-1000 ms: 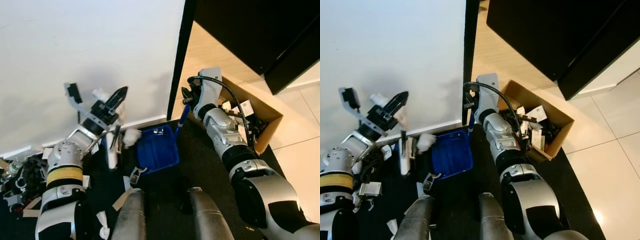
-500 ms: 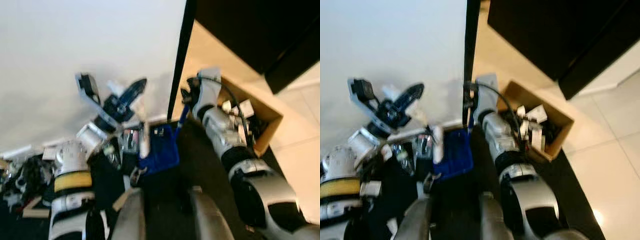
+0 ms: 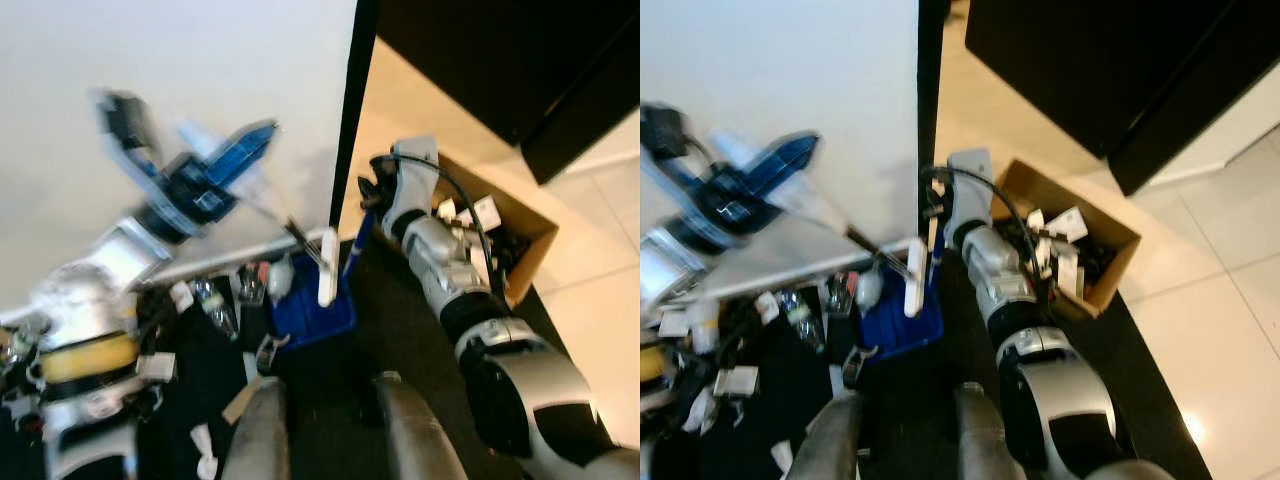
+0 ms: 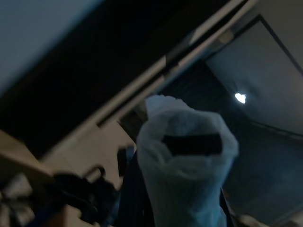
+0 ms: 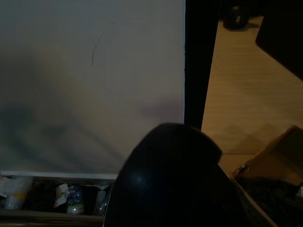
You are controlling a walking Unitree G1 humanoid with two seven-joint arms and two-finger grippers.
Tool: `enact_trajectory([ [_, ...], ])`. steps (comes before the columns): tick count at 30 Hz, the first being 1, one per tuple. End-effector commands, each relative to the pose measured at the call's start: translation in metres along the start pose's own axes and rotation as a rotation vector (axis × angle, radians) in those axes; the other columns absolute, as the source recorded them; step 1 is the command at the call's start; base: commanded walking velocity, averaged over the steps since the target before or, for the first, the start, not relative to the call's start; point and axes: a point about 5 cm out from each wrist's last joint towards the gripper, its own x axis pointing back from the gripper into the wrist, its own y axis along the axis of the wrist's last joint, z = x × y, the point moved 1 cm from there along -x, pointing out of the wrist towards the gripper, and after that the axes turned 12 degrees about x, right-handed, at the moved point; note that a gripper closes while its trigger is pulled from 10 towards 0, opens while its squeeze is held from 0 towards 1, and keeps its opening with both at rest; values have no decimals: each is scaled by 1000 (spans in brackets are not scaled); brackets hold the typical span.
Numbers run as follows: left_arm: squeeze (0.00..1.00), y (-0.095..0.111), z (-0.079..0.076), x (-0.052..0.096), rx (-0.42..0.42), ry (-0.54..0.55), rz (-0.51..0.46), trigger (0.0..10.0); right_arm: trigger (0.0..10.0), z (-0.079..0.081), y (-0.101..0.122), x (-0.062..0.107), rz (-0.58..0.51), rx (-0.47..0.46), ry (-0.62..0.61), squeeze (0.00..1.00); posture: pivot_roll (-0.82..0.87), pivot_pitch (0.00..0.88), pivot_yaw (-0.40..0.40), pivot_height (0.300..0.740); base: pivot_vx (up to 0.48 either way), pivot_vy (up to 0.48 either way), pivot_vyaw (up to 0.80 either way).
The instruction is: Sweep floor
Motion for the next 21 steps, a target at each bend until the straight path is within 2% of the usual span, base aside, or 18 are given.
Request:
enact_trajectory([
  [1, 0, 12, -15, 8, -95, -2, 50, 10000, 10000, 16, -28, 7, 99, -71, 54, 0, 136, 365, -28, 740, 0, 0, 0],
  [2, 0, 12, -15, 8, -95, -2, 50, 10000, 10000, 16, -28, 7, 99, -71, 54, 0, 136, 365, -28, 740, 0, 0, 0],
  [3, 0, 23, -20, 23, -179, 71, 98, 10000, 10000, 17, -29, 7, 101, -72, 58, 0, 139, 366, -30, 740, 0, 0, 0],
  [4, 0, 25, -21, 28, -200, 103, 116, 10000, 10000, 18, -29, 7, 102, -72, 60, 0, 139, 366, -31, 740, 0, 0, 0],
  [6, 0, 26, -22, 31, -207, 120, 123, 10000, 10000, 18, -29, 7, 102, -72, 60, 0, 140, 366, -32, 740, 0, 0, 0],
  [9, 0, 19, -14, 47, -197, 195, 183, 10000, 10000, 19, -30, 7, 106, -74, 65, 0, 141, 369, -38, 740, 0, 0, 0],
  [10, 0, 19, -14, 47, -197, 195, 183, 10000, 10000, 19, -30, 7, 106, -74, 65, 0, 141, 369, -38, 740, 0, 0, 0],
  [12, 0, 11, -4, 57, -172, 238, 203, 10000, 10000, 21, -30, 7, 106, -74, 70, 0, 136, 369, -41, 740, 0, 0, 0],
  [14, 0, 7, 8, 65, -155, 285, 182, 10000, 10000, 21, -30, 8, 107, -73, 72, 0, 128, 369, -46, 740, 0, 0, 0],
  [15, 0, 7, 8, 65, -155, 285, 182, 10000, 10000, 21, -30, 8, 107, -73, 72, 0, 128, 369, -46, 740, 0, 0, 0],
  [17, 0, 0, 23, 73, -146, 331, 180, 10000, 10000, 20, -31, 8, 110, -70, 73, 0, 123, 370, -50, 740, 0, 0, 0],
  [20, 0, -4, 29, 76, -147, 343, 189, 10000, 10000, 20, -31, 8, 111, -69, 74, 0, 123, 370, -50, 740, 0, 0, 0],
  [21, 0, -11, 39, 80, -166, 365, 202, 10000, 10000, 20, -31, 8, 111, -68, 74, 0, 114, 370, -56, 740, 0, 0, 0],
])
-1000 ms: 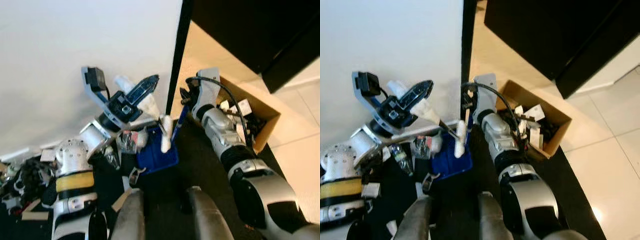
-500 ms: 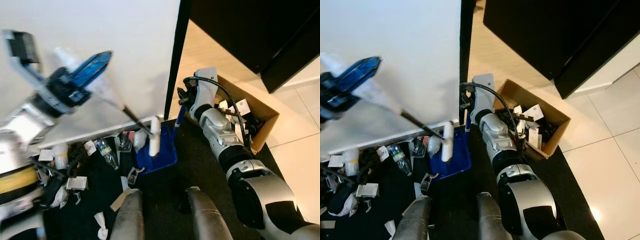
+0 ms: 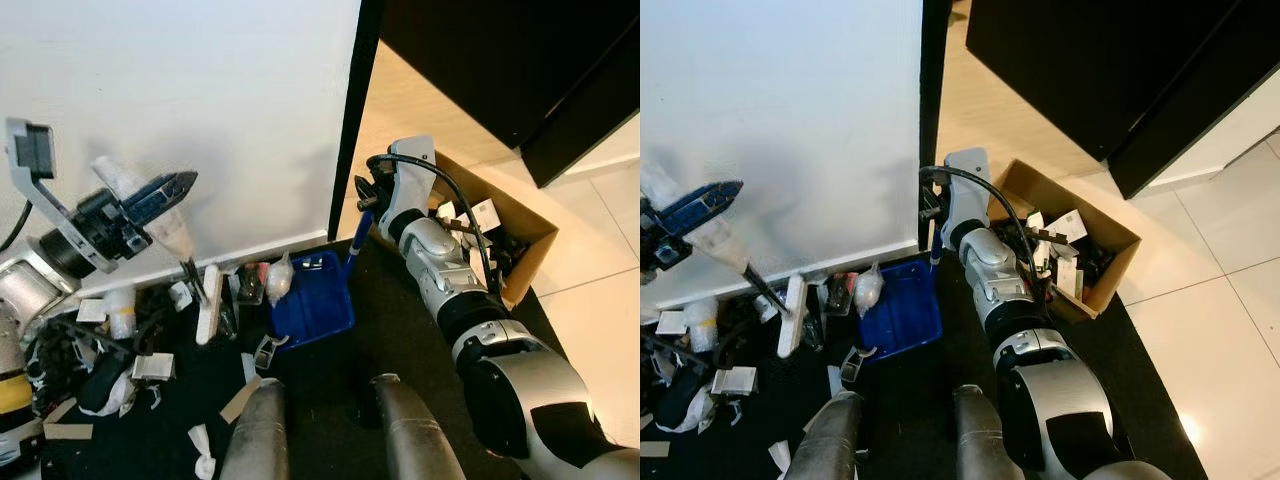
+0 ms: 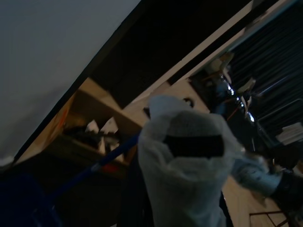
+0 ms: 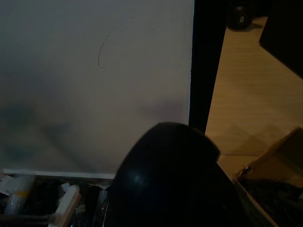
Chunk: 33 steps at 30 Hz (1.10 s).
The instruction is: Sweep floor
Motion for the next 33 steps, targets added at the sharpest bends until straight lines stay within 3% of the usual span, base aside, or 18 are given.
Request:
enact_trajectory([
  [1, 0, -8, 4, 2, -16, -4, 12, 10000, 10000, 16, -31, 8, 115, -67, 58, 0, 114, 370, -56, 740, 0, 0, 0],
  [3, 0, -25, 26, -8, 6, 39, -44, 10000, 10000, 14, -31, 8, 115, -64, 58, 0, 90, 373, -64, 740, 0, 0, 0],
  [4, 0, -25, 26, -8, 6, 39, -44, 10000, 10000, 14, -31, 8, 115, -64, 58, 0, 90, 373, -64, 740, 0, 0, 0],
  [6, 0, -37, 41, -23, 8, 85, -105, 10000, 10000, 13, -30, 9, 112, -59, 59, 0, 71, 377, -65, 740, 0, 0, 0],
  [10, 0, -39, 45, -29, -4, 104, -129, 10000, 10000, 12, -30, 9, 111, -57, 59, 0, 66, 381, -66, 740, 0, 0, 0],
  [14, 0, -45, 49, -51, 12, 96, -174, 10000, 10000, 9, -32, 10, 111, -53, 56, 0, 51, 383, -65, 740, 0, 0, 0],
  [16, 0, -51, 45, -66, 42, 47, -175, 10000, 10000, 8, -33, 12, 112, -52, 54, 0, 44, 380, -61, 740, 0, 0, 0],
  [18, 0, -53, 43, -70, 59, 26, -174, 10000, 10000, 8, -33, 12, 112, -52, 53, 0, 43, 376, -59, 740, 0, 0, 0],
  [19, 0, -61, 35, -78, 115, -49, -171, 10000, 10000, 7, -34, 13, 111, -53, 53, 0, 52, 370, -56, 740, 0, 0, 0],
  [23, 0, -68, 25, -88, 169, -130, -173, 10000, 10000, 7, -34, 13, 110, -55, 53, 0, 52, 370, -56, 740, 0, 0, 0],
  [25, 0, -73, 10, -95, 229, -220, -166, 10000, 10000, 8, -34, 13, 109, -58, 56, 0, 67, 356, -49, 740, 0, 0, 0],
  [33, 0, -90, -30, -98, 251, -411, 5, 10000, 10000, 12, -31, 11, 96, -70, 68, 0, 97, 338, -36, 740, 0, 0, 0],
])
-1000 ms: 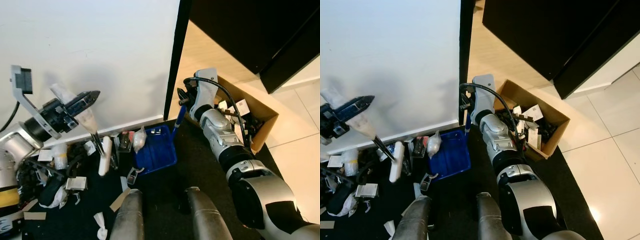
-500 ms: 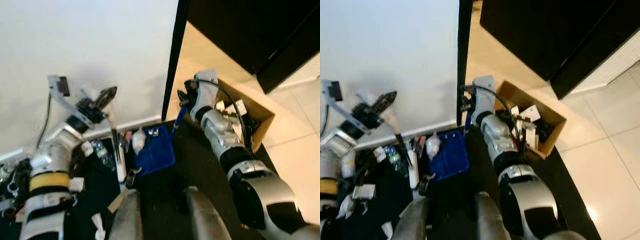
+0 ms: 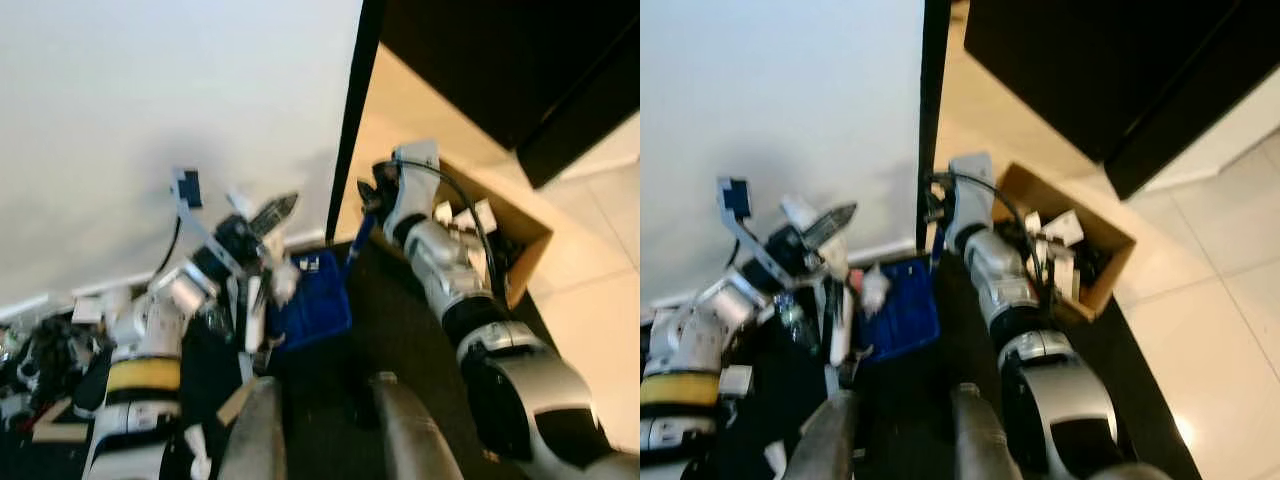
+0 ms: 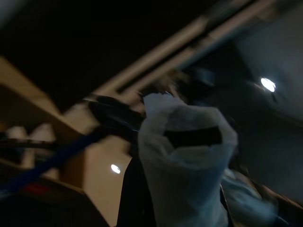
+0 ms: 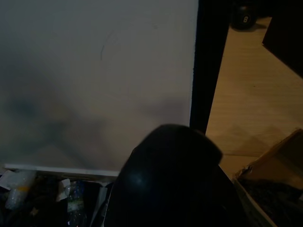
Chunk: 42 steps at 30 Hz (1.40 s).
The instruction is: Sweep floor
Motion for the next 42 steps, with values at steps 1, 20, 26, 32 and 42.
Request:
enact_trajectory([
  [1, 0, -9, -23, -7, 34, -162, 49, 10000, 10000, 15, -27, 7, 95, -73, 51, 0, 103, 335, -35, 740, 0, 0, 0],
  [20, 0, 77, -86, 39, -359, -30, 28, 10000, 10000, 4, -33, 14, 72, -112, 1, 0, 187, 264, 14, 740, 0, 0, 0],
  [26, 0, 72, -75, 51, -369, 61, 68, 10000, 10000, 3, -35, 15, 71, -119, -8, 0, 195, 253, 19, 740, 0, 0, 0],
  [32, 0, 46, -21, 62, -274, 223, 29, 10000, 10000, 4, -35, 16, 65, -128, -11, 0, 162, 249, 9, 740, 0, 0, 0],
  [42, 0, 19, 39, 51, -63, 291, -83, 10000, 10000, 9, -28, 13, 52, -91, 65, 0, 98, 270, -7, 740, 0, 0, 0],
])
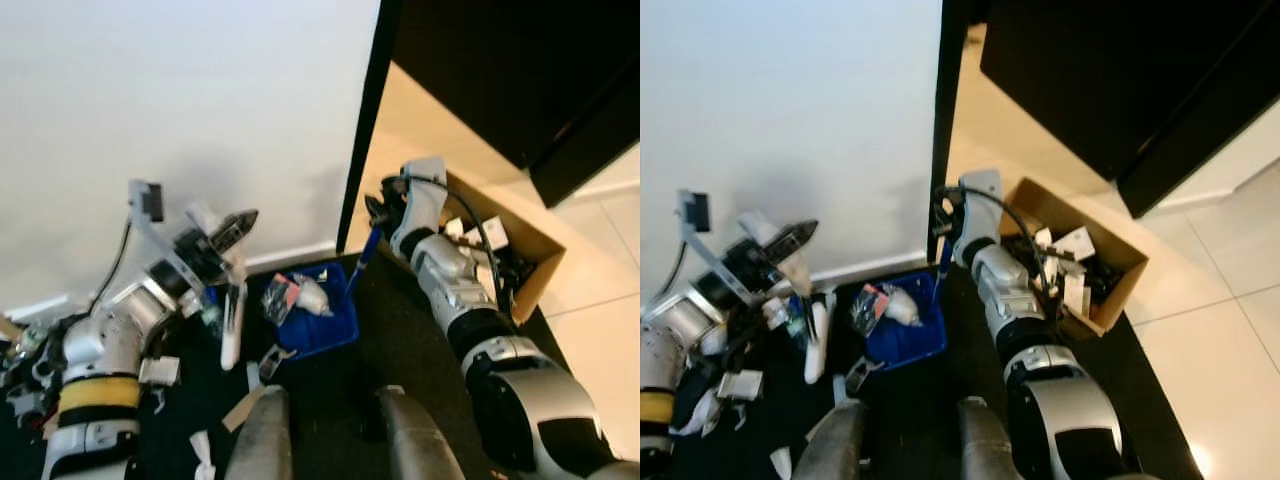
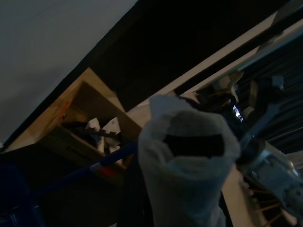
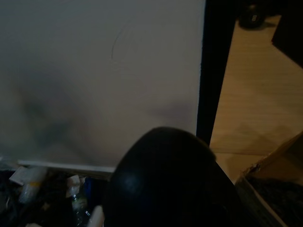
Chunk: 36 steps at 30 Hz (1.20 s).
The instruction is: Sweep floor
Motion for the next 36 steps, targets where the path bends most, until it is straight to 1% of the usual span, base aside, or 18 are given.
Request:
enact_trajectory([
  [1, 0, -7, 3, -7, 28, -22, -10, 10000, 10000, 14, -9, 1, 28, -51, 78, 0, 94, 271, -8, 740, 0, 0, 0],
  [4, 0, -9, 0, -28, 77, -68, -44, 10000, 10000, 12, -4, -1, 24, -41, 75, 0, 80, 272, -10, 740, 0, 0, 0],
  [5, 0, -9, 0, -28, 77, -68, -44, 10000, 10000, 12, -4, -1, 24, -41, 75, 0, 80, 272, -10, 740, 0, 0, 0],
  [6, 0, -9, -6, -38, 104, -109, -69, 10000, 10000, 10, -3, -2, 19, -46, 65, 0, 79, 273, -10, 740, 0, 0, 0],
  [8, 0, -10, -8, -41, 112, -125, -75, 10000, 10000, 9, -2, -1, 16, -50, 61, 0, 79, 273, -10, 740, 0, 0, 0],
  [9, 0, -11, -16, -46, 132, -172, -86, 10000, 10000, 8, -2, -1, 6, -64, 57, 0, 83, 275, -14, 740, 0, 0, 0],
  [13, 0, -12, -27, -56, 178, -257, -117, 10000, 10000, 6, 0, 3, -41, -120, 62, 0, 88, 276, -14, 740, 0, 0, 0],
  [20, 0, -11, -36, -60, 193, -318, -116, 10000, 10000, 0, 5, 7, -95, -157, 63, 0, 95, 278, -10, 740, 0, 0, 0],
  [22, 0, -7, -42, -61, 193, -355, -112, 10000, 10000, -3, 5, 9, -99, -145, 62, 0, 100, 278, -7, 740, 0, 0, 0],
  [23, 0, -7, -42, -61, 193, -355, -112, 10000, 10000, -3, 5, 9, -99, -145, 62, 0, 100, 278, -7, 740, 0, 0, 0],
  [26, 0, -2, -53, -61, 184, -407, -88, 10000, 10000, -6, 4, 10, -97, -128, 58, 0, 108, 276, -5, 740, 0, 0, 0],
  [28, 0, 0, -59, -61, 175, -427, -71, 10000, 10000, -8, 5, 10, -96, -122, 55, 0, 113, 276, -4, 740, 0, 0, 0],
  [29, 0, 0, -59, -61, 175, -427, -71, 10000, 10000, -8, 5, 10, -96, -122, 55, 0, 113, 276, -4, 740, 0, 0, 0],
  [30, 0, 3, -62, -59, 170, -442, -61, 10000, 10000, -9, 5, 10, -95, -119, 51, 0, 119, 273, -4, 740, 0, 0, 0],
  [31, 0, 3, -62, -59, 170, -442, -61, 10000, 10000, -9, 5, 10, -95, -119, 51, 0, 119, 273, -4, 740, 0, 0, 0],
  [34, 0, 6, -75, -51, 149, -485, 3, 10000, 10000, -16, 8, 11, -103, -118, 31, 0, 127, 272, -3, 740, 0, 0, 0],
  [35, 0, 6, -75, -51, 149, -485, 3, 10000, 10000, -16, 8, 11, -103, -118, 31, 0, 127, 272, -3, 740, 0, 0, 0],
  [36, 0, 8, -79, -46, 120, -488, 31, 10000, 10000, -20, 9, 12, -113, -123, 15, 0, 132, 271, 0, 740, 0, 0, 0],
])
